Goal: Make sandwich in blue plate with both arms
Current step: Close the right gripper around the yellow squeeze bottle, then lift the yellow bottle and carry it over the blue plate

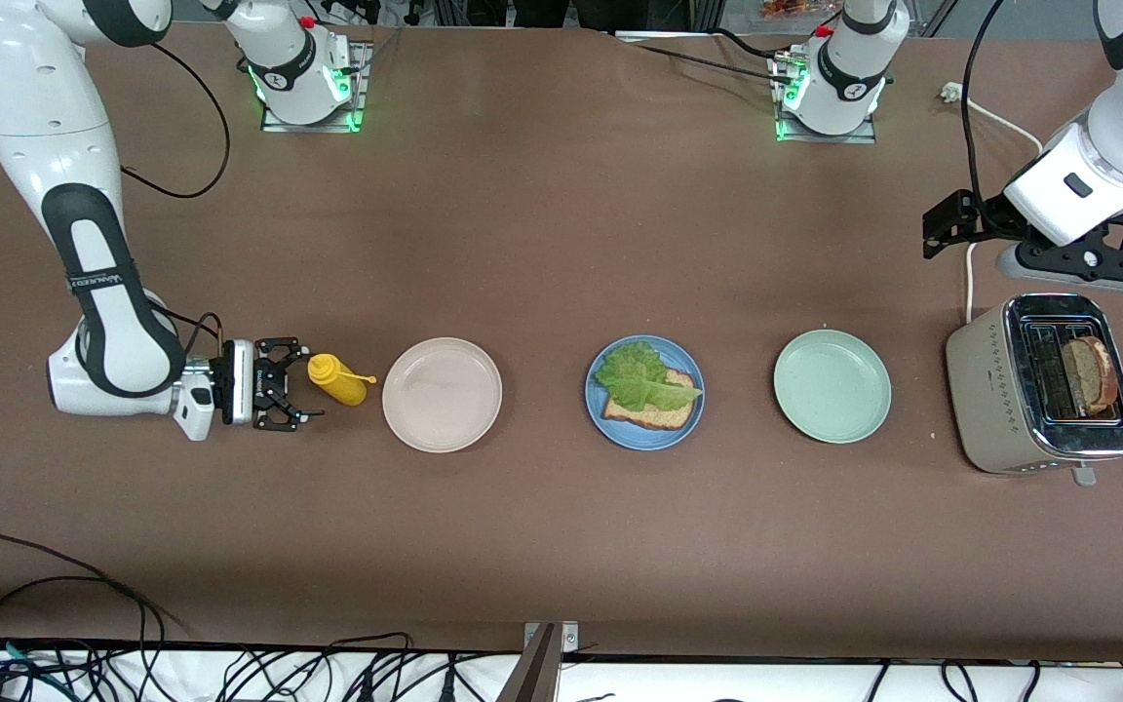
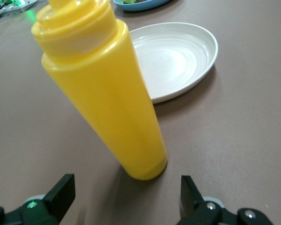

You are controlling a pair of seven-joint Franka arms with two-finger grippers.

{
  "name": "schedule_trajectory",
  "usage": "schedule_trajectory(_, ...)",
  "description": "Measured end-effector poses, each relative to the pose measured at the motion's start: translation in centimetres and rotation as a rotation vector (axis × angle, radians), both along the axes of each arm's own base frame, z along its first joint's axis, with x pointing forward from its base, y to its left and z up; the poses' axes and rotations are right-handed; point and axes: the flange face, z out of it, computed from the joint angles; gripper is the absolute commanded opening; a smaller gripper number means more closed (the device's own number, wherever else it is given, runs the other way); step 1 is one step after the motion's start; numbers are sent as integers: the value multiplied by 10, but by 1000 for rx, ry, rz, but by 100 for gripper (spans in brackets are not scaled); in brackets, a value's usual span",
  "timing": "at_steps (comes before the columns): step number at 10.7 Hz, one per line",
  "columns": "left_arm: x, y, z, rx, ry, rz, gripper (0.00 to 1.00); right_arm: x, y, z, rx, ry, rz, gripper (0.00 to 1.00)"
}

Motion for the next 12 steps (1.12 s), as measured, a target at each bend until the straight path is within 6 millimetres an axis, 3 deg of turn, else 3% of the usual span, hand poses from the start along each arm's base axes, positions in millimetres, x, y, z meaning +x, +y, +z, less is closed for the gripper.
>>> schedule_trajectory(6,0,0,0,0,0,0,100,2,22,-6,13,-27,14,100)
schedule_trajectory(8,0,0,0,0,0,0,100,4,33,-5,12,-43,15,90)
schedule_trajectory(9,0,0,0,0,0,0,100,5,37,-5,11,-50,15,73)
schedule_trajectory(10,0,0,0,0,0,-1,100,5,41,-4,10,-54,17,40)
schedule_trajectory(11,0,0,0,0,0,-1,100,6,42,-4,9,-57,16,14)
schedule_trajectory(12,0,0,0,0,0,-1,100,6,43,-4,9,-59,16,0)
